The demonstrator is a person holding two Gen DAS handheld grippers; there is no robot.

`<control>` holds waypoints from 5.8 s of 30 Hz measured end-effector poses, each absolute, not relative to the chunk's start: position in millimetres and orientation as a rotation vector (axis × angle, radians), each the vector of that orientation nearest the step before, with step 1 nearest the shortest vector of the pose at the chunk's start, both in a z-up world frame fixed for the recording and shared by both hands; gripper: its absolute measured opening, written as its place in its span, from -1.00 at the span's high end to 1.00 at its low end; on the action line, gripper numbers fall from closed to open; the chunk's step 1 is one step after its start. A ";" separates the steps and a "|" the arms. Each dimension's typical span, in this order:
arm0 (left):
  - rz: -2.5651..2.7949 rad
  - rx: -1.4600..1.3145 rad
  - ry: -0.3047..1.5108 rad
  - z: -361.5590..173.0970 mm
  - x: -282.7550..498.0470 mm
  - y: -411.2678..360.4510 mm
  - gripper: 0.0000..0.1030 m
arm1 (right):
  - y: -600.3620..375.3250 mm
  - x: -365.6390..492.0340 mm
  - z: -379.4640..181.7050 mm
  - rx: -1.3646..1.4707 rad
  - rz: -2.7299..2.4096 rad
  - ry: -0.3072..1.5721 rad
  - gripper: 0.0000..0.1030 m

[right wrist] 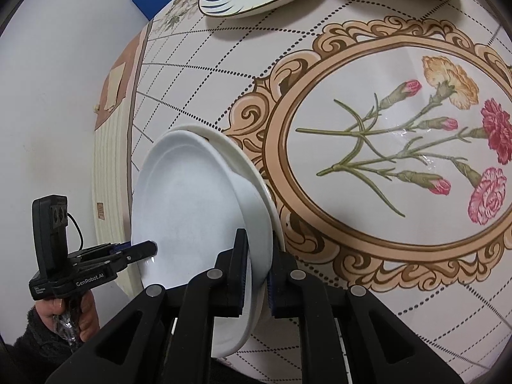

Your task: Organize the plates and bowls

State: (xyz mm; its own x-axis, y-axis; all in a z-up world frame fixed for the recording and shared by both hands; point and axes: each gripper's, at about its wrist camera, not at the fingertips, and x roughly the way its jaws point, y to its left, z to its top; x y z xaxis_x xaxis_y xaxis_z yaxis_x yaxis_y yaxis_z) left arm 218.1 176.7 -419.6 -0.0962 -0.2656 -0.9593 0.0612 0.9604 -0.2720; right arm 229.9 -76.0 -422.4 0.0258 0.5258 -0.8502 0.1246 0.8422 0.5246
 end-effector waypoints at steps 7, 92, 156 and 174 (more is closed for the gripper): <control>-0.256 -0.159 1.662 -421.1 219.1 172.5 0.54 | -73.4 233.0 -421.0 0.504 0.345 1.547 0.73; -0.195 -0.092 1.550 -402.3 471.8 103.1 0.86 | -88.2 408.2 -444.1 0.745 0.089 1.523 0.58; -0.160 -0.140 1.316 -311.8 394.8 142.7 0.76 | -107.3 400.2 -342.9 0.479 0.298 1.309 0.82; -0.121 -0.224 1.292 -278.7 265.9 156.7 0.76 | -98.9 267.3 -297.4 0.421 0.364 1.302 0.82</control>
State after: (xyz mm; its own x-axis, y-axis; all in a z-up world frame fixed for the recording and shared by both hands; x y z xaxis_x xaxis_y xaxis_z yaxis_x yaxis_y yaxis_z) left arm 265.9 156.7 -278.7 0.2730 -0.2139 -0.9379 -0.0363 0.9720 -0.2322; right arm 267.3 -98.9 -297.4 0.2285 0.4854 -0.8439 -0.0227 0.8692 0.4939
